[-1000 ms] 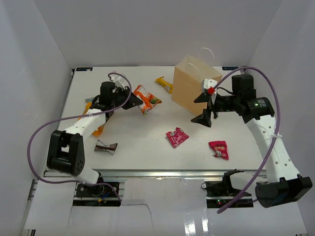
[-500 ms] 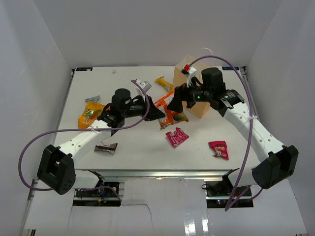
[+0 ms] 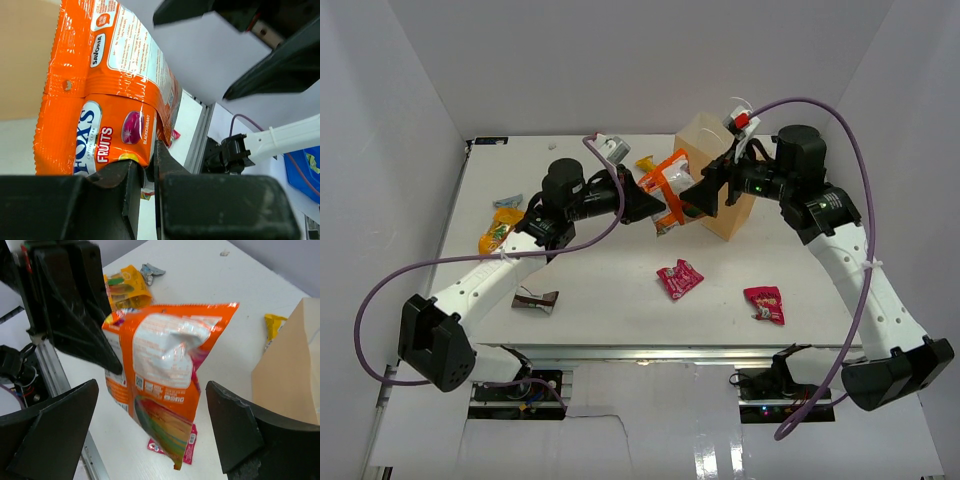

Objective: Place the snacks into the paper bag

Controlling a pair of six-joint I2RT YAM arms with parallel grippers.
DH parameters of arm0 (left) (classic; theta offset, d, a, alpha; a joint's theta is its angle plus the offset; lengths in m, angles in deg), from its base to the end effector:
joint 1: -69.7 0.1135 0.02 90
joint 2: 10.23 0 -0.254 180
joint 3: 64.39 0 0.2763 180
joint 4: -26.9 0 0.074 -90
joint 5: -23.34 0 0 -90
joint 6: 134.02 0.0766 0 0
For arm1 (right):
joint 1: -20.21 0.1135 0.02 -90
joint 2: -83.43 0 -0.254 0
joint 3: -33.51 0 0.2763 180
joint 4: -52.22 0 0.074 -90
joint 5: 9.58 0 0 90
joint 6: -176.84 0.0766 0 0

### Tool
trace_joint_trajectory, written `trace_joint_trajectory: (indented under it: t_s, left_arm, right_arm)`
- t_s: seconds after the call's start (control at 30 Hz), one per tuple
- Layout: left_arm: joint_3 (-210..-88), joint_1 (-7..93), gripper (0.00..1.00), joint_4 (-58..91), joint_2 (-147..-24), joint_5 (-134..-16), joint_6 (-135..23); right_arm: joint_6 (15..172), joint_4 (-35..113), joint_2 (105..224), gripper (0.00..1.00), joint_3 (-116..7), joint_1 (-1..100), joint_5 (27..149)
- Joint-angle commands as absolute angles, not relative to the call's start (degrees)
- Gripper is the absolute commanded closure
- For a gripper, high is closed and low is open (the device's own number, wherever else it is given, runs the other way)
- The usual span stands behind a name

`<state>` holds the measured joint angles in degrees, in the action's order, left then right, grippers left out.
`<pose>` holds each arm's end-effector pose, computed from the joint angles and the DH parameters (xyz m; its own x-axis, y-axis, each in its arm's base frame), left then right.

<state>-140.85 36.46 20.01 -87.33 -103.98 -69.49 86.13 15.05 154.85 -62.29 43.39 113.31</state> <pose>0.2868 -0.2435 0.3403 -0.5026 -0.0795 -0.8609 0.8003 0.3340 -0.4981 0.2830 0.1664 0.4377 -0.1934 -0.0941 -0.9766 -0.8198 0.5624 0.1081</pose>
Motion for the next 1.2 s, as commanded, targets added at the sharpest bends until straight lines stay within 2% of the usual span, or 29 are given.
trace_joint_trajectory:
  t_s: [0.0, 0.2, 0.33, 0.57, 0.6, 0.67, 0.7, 0.8, 0.87, 0.9, 1.0, 1.17]
  left_arm:
    - [-144.6, 36.2, 0.97, 23.1, -87.2, -105.8, -68.2]
    - [-144.3, 36.1, 0.97, 23.4, -86.4, -107.4, -69.0]
    - [-142.7, 35.9, 0.97, 25.1, -85.0, -107.7, -70.0]
    - [-139.9, 35.7, 0.94, 27.2, -82.7, -107.5, -72.1]
    - [-139.5, 35.7, 0.94, 27.4, -82.4, -107.4, -72.3]
    - [-139.2, 35.6, 0.94, 27.6, -82.1, -107.4, -72.5]
    - [-139.2, 35.6, 0.94, 27.7, -82.0, -107.4, -72.6]
    - [-139.1, 35.6, 0.92, 27.8, -81.9, -107.4, -72.8]
    - [-138.9, 35.6, 0.87, 27.8, -81.7, -107.1, -72.9]
    - [-138.7, 35.6, 0.84, 27.8, -81.7, -106.7, -73.0]
    - [-138.5, 35.6, 0.71, 27.8, -81.3, -105.0, -73.4]
    - [-139.4, 35.6, 0.46, 28.0, -81.8, -101.7, -74.2]
  right_arm:
    - [85.3, 15.9, 154.2, 0.07, -57.9, 41.6, 120.6]
    - [85.8, 17.4, 156.6, 0.07, -56.9, 39.9, 130.5]
    - [88.1, 20.3, 158.5, 0.0, -56.5, 39.9, 133.4]
    - [91.2, 23.9, 160.9, 0.31, -55.8, 39.8, 136.1]
    - [91.3, 24.0, 161.1, 0.4, -55.8, 39.8, 136.1]
    - [91.4, 24.4, 161.2, 0.47, -55.7, 39.8, 135.9]
    - [91.6, 24.5, 161.2, 0.55, -55.7, 39.8, 135.9]
    - [92.4, 25.3, 161.2, 0.65, -55.6, 39.8, 136.3]
    - [92.4, 25.6, 161.0, 0.82, -56.2, 39.8, 136.4]
    - [92.3, 25.6, 161.0, 0.87, -56.5, 39.7, 136.4]
    - [91.7, 25.6, 160.6, 0.92, -58.5, 39.0, 136.1]
    - [89.5, 25.6, 159.7, 0.92, -62.1, 37.3, 133.9]
